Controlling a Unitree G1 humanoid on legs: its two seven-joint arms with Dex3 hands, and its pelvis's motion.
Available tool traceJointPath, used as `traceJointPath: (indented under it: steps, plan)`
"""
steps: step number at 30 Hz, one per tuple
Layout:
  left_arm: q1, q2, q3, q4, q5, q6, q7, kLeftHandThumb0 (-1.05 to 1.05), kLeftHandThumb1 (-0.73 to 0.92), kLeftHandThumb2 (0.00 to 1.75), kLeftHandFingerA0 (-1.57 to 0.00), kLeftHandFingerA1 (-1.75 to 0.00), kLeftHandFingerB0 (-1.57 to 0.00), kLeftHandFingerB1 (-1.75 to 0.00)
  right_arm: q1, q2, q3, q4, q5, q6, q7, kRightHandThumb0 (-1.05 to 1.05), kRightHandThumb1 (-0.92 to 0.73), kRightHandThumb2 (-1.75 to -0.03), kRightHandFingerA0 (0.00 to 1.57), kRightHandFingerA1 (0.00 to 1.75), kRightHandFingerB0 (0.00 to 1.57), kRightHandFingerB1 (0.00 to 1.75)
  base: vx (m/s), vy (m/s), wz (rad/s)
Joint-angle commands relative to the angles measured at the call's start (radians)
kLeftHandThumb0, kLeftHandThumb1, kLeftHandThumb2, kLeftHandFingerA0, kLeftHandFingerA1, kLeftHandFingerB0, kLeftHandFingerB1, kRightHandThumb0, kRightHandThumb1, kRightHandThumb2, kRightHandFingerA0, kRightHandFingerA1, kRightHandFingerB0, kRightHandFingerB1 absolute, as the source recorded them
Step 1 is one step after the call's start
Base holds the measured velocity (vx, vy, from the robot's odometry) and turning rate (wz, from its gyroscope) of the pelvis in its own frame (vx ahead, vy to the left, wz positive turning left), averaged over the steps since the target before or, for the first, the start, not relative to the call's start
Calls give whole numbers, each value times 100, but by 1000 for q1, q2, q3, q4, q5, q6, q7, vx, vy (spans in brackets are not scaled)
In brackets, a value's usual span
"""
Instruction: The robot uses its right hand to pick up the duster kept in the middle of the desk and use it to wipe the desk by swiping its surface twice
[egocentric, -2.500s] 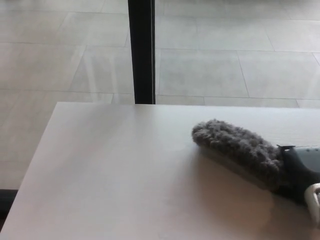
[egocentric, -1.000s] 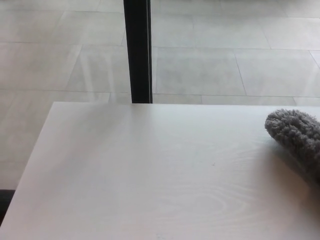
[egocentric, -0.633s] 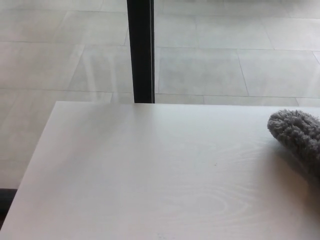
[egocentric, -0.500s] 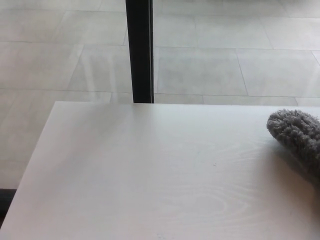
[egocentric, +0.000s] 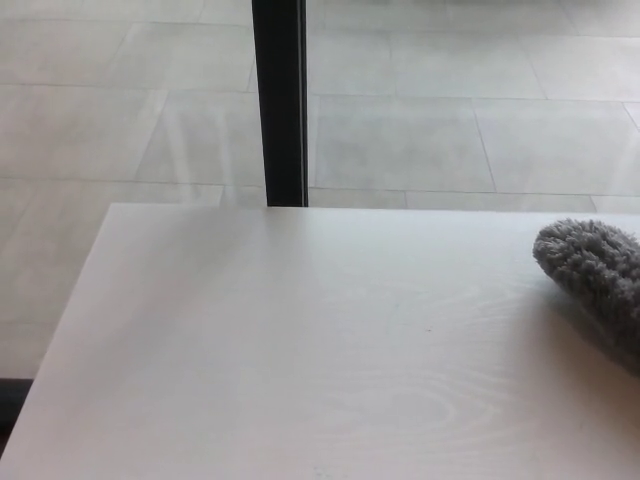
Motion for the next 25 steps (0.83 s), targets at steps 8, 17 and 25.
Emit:
traceJointPath:
  steps: [8, 17, 25]
  plan:
    - [38, 20, -8, 2, 8, 0, -11, -48, 68, 61, -65, -61, -52, -50, 273, 274, -747, 239, 579, -167, -193, -83, -81, -65, 105, 158, 0, 64, 0, 0, 0]
    - [45, 19, 1, 1, 1, 3, 26, -51, 65, 60, -68, -56, -53, -46, 167, 273, -939, 549, 775, -114, -83, -90, -77, -68, 59, 169, 0, 53, 0, 0, 0]
    - [29, 25, 16, 7, -14, 23, 17, -47, 62, 58, -65, -60, -54, -49, 174, 311, -906, 580, 713, -100, -32, -86, -88, -66, 26, 106, 0, 28, 0, 0, 0]
